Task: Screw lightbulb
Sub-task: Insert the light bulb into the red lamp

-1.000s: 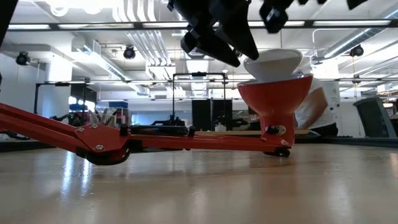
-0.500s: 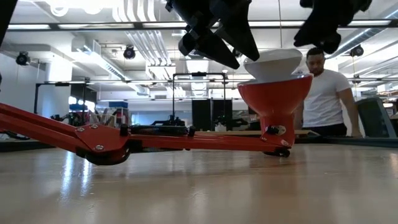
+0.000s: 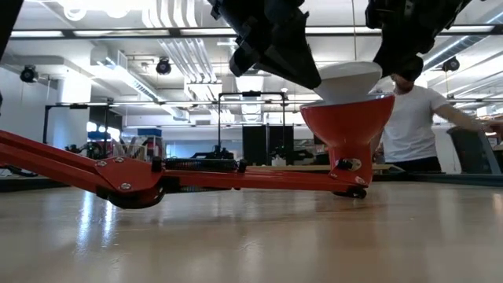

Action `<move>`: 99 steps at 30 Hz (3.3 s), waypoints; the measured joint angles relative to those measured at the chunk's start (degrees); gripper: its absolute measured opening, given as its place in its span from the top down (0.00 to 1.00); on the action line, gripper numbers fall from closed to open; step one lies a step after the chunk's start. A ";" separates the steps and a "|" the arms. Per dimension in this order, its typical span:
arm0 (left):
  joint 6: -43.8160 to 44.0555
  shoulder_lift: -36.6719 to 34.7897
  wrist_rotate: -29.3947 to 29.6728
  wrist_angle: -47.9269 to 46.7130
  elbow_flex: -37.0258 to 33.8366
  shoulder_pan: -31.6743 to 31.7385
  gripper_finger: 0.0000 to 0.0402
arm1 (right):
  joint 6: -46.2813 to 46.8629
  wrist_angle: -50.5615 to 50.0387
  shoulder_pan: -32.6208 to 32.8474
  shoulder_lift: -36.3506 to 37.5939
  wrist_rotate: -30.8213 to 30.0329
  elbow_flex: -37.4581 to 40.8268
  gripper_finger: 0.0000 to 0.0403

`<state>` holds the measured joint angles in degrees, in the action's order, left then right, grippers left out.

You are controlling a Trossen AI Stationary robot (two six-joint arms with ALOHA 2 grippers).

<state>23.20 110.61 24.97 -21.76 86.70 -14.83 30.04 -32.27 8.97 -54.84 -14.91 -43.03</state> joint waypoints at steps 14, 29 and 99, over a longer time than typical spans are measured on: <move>0.60 0.17 -1.89 3.50 -0.98 2.30 0.99 | -1.00 4.67 -0.37 -3.74 -0.20 -0.11 1.00; -0.23 0.17 -1.14 2.82 -1.05 6.13 1.00 | 6.34 1.92 0.35 -2.01 10.06 -0.26 1.00; 4.72 2.40 0.14 6.76 -1.18 1.16 1.00 | -8.16 7.42 -0.85 -4.09 5.21 -0.71 1.00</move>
<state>27.92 113.01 25.11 -15.00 85.52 -13.66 21.89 -24.85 8.12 -58.94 -9.69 -43.73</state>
